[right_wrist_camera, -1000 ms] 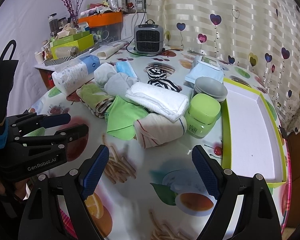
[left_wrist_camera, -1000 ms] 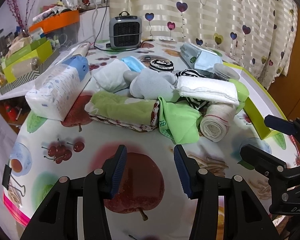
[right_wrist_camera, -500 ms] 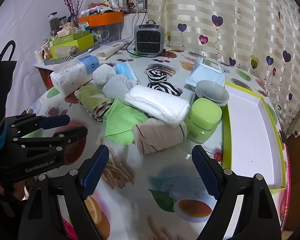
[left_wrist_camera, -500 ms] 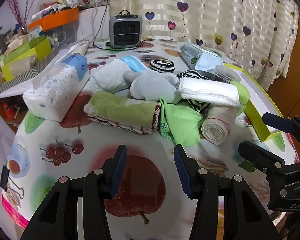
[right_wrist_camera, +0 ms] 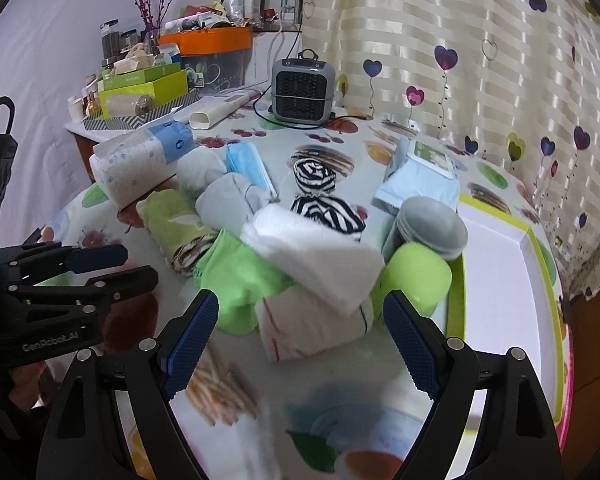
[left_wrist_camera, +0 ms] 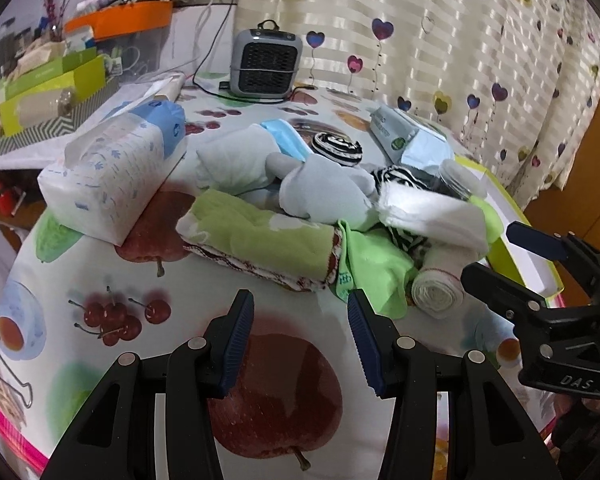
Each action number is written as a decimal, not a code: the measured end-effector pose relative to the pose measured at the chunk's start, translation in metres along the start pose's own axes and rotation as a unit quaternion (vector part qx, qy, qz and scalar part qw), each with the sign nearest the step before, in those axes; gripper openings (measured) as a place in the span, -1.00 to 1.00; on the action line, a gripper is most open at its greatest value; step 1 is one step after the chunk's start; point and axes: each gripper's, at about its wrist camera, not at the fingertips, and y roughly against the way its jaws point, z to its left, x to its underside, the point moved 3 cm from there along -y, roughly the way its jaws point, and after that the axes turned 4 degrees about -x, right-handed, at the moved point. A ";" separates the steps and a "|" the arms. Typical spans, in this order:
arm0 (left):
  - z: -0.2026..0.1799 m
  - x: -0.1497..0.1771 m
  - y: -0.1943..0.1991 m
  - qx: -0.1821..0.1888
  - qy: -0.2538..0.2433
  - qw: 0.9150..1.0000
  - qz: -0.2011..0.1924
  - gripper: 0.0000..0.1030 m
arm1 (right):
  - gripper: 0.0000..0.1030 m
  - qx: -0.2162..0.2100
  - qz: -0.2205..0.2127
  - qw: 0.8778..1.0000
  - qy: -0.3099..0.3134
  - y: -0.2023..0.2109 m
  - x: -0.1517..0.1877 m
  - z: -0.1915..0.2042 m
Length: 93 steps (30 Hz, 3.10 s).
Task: Organize soft objects
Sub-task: 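Lower the right tool onto the folded white towel and close on it, then grasp the green rolled towel with the left tool while the right tool lifts the white towel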
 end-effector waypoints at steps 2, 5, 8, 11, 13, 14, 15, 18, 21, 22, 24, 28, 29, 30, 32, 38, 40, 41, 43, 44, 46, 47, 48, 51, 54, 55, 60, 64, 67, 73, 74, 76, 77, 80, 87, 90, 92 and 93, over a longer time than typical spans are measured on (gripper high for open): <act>0.003 -0.002 -0.002 0.004 0.007 1.000 0.000 -0.07 | 0.65 0.004 -0.001 1.000 0.010 -0.004 -0.004 0.001; 0.009 -0.005 -0.004 0.009 0.019 1.000 0.000 -0.07 | 0.64 0.012 0.002 0.999 0.033 -0.011 -0.011 0.001; 0.014 -0.007 -0.007 0.013 0.030 0.999 0.003 -0.07 | 0.64 0.024 0.011 0.998 0.064 -0.019 -0.017 0.003; 0.019 -0.009 -0.011 0.018 0.042 0.999 0.008 -0.07 | 0.64 0.032 0.027 0.995 0.095 -0.029 -0.020 0.005; 0.021 -0.010 -0.014 0.024 0.048 0.999 0.011 -0.07 | 0.63 0.035 0.040 0.992 0.113 -0.037 -0.020 0.007; 0.022 -0.011 -0.016 0.026 0.051 0.998 0.013 -0.07 | 0.57 0.036 0.046 0.991 0.120 -0.040 -0.019 0.007; 0.023 -0.012 -0.017 0.029 0.054 0.998 0.015 -0.07 | 0.51 0.037 0.053 0.990 0.128 -0.044 -0.019 0.009; 0.025 -0.013 -0.022 0.037 0.063 0.997 0.022 -0.06 | 0.17 0.052 0.062 0.986 0.143 -0.050 -0.017 0.009; 0.028 -0.014 -0.027 0.046 0.072 0.996 0.027 -0.05 | -0.04 0.057 0.064 0.985 0.147 -0.052 -0.017 0.008; 0.028 -0.014 -0.029 0.048 0.076 0.996 0.029 -0.04 | -0.12 0.058 0.062 0.985 0.147 -0.053 -0.018 0.008; 0.030 -0.015 -0.032 0.055 0.085 0.994 0.033 -0.03 | -0.26 0.054 0.057 0.987 0.144 -0.051 -0.019 0.007; 0.036 -0.017 -0.038 0.073 0.112 0.990 0.041 -0.02 | -0.36 0.044 0.043 0.990 0.129 -0.047 -0.022 0.006; 0.038 -0.018 -0.040 0.075 0.122 0.989 0.043 -0.01 | -0.38 0.042 0.042 0.990 0.127 -0.046 -0.023 0.005; 0.040 -0.018 -0.041 0.076 0.131 0.987 0.044 0.00 | -0.39 0.040 0.040 0.990 0.126 -0.045 -0.023 0.006; 0.046 -0.019 -0.045 0.080 0.153 0.984 0.047 0.14 | -0.40 0.036 0.039 0.991 0.123 -0.045 -0.023 0.006; 0.053 -0.026 -0.052 0.086 0.196 0.976 0.046 0.17 | -0.42 0.029 0.033 0.993 0.114 -0.043 -0.024 0.007; 0.055 -0.028 -0.054 0.084 0.210 0.973 0.046 0.17 | -0.44 0.026 0.031 0.993 0.111 -0.042 -0.025 0.007; 0.055 -0.029 -0.055 0.084 0.216 0.972 0.046 0.17 | -0.46 0.025 0.030 0.993 0.110 -0.042 -0.025 0.007; 0.055 -0.030 -0.056 0.080 0.217 0.972 0.047 0.02 | -0.48 0.022 0.028 0.993 0.108 -0.041 -0.024 0.007; 0.054 -0.030 -0.057 0.072 0.214 0.973 0.049 -0.07 | -0.50 0.021 0.026 0.994 0.106 -0.040 -0.024 0.008; 0.053 -0.031 -0.059 0.066 0.209 0.974 0.051 -0.31 | -0.51 0.018 0.023 0.994 0.102 -0.039 -0.023 0.007; 0.054 -0.030 -0.060 0.063 0.207 0.975 0.051 -0.37 | -0.51 0.017 0.022 0.995 0.099 -0.038 -0.023 0.007; 0.054 -0.030 -0.059 0.062 0.205 0.975 0.049 -0.47 | -0.51 0.014 0.021 0.995 0.096 -0.038 -0.023 0.006; 0.053 -0.031 -0.053 0.056 0.196 0.978 0.038 -0.64 | -0.52 0.006 0.016 0.996 0.087 -0.034 -0.023 0.006; 0.053 -0.032 -0.045 0.051 0.185 0.981 0.026 -0.69 | -0.52 0.000 0.008 0.997 0.080 -0.028 -0.023 0.007; 0.052 -0.032 -0.042 0.049 0.180 0.982 0.022 -0.70 | -0.52 -0.002 0.005 0.997 0.078 -0.026 -0.023 0.007; 0.051 -0.028 -0.028 0.041 0.164 0.986 0.008 -0.72 | -0.52 -0.016 -0.010 0.998 0.062 -0.014 -0.022 0.008; 0.048 -0.028 -0.010 0.032 0.145 0.989 -0.014 -0.72 | -0.52 -0.027 -0.022 0.998 0.047 -0.004 -0.021 0.008; 0.043 -0.030 0.006 0.023 0.128 0.991 -0.035 -0.72 | -0.52 -0.034 -0.036 0.998 0.033 0.005 -0.021 0.007; 0.025 -0.033 0.028 0.020 0.089 0.994 -0.063 -0.72 | -0.52 -0.040 -0.059 0.997 0.011 0.021 -0.022 0.003; 0.021 -0.033 0.030 0.021 0.083 0.994 -0.064 -0.72 | -0.52 -0.040 -0.061 0.997 0.009 0.023 -0.021 0.002; 0.013 -0.034 0.033 0.023 0.069 0.995 -0.068 -0.72 | -0.52 -0.041 -0.064 0.997 0.002 0.026 -0.020 -0.002; 0.009 -0.034 0.033 0.023 0.064 0.995 -0.069 -0.72 | -0.52 -0.041 -0.065 0.997 -0.002 0.028 -0.019 -0.004; -0.003 -0.034 0.035 0.026 0.047 0.996 -0.070 -0.72 | -0.52 -0.039 -0.066 0.997 -0.011 0.032 -0.016 -0.008; -0.023 -0.034 0.037 0.027 0.016 0.997 -0.077 -0.72 | -0.52 -0.030 -0.075 0.996 -0.027 0.042 -0.011 -0.022; -0.034 -0.036 0.040 0.032 0.003 0.996 -0.083 -0.72 | -0.52 -0.023 -0.079 0.996 -0.036 0.046 -0.009 -0.030; -0.042 -0.038 0.041 0.034 -0.007 0.996 -0.088 -0.72 | -0.52 -0.017 -0.080 0.996 -0.044 0.048 -0.008 -0.037; -0.045 -0.039 0.040 0.037 -0.010 0.995 -0.088 -0.72 | -0.52 -0.012 -0.081 0.995 -0.050 0.050 -0.006 -0.041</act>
